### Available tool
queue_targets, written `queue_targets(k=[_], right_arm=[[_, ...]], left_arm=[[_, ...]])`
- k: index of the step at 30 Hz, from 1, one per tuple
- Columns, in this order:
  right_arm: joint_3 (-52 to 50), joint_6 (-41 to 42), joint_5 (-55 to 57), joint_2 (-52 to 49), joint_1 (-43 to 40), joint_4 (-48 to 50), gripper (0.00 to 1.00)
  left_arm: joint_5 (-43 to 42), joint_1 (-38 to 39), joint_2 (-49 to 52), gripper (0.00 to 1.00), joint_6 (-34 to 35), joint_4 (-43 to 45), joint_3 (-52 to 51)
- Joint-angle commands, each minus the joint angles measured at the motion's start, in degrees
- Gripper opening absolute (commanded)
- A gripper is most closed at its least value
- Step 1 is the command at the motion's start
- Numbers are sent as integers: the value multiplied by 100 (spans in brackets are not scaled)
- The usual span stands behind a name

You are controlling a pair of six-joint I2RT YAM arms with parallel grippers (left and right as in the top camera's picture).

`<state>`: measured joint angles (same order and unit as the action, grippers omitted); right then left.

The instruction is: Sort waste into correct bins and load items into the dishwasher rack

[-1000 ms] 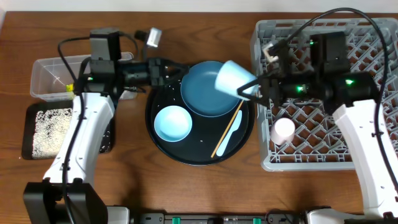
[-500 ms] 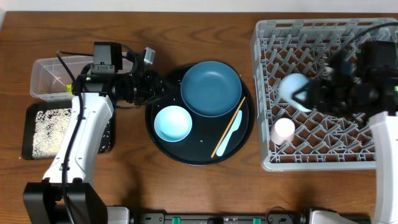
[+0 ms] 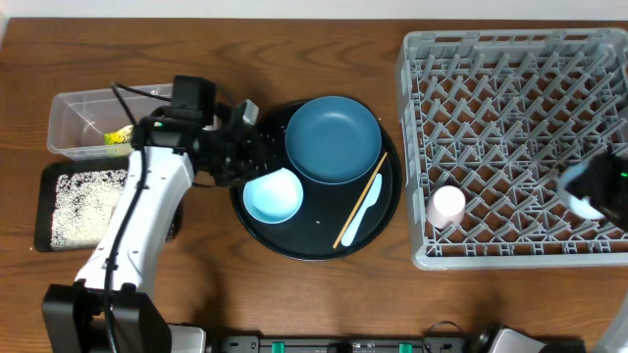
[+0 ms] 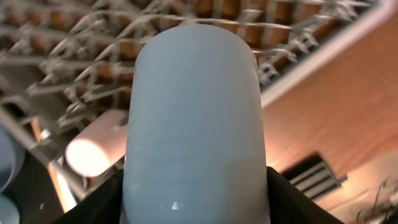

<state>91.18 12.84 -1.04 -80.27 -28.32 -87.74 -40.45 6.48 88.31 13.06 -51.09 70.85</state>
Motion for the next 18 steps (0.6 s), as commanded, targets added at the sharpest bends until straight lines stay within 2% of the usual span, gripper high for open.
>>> queue_targets(k=[1, 5, 11, 18], right_arm=[[107, -26, 168, -199, -466, -15, 31], [105, -133, 166, -511, -833, -170, 31], [101, -127, 262, -999, -881, -170, 32], [101, -111, 214, -1506, -885, -118, 33]], left_arm=[[444, 234, 11, 17, -105, -98, 50], [560, 514, 11, 17, -103, -164, 50], [634, 931, 11, 17, -103, -162, 50], [1598, 1392, 11, 17, -103, -247, 50]])
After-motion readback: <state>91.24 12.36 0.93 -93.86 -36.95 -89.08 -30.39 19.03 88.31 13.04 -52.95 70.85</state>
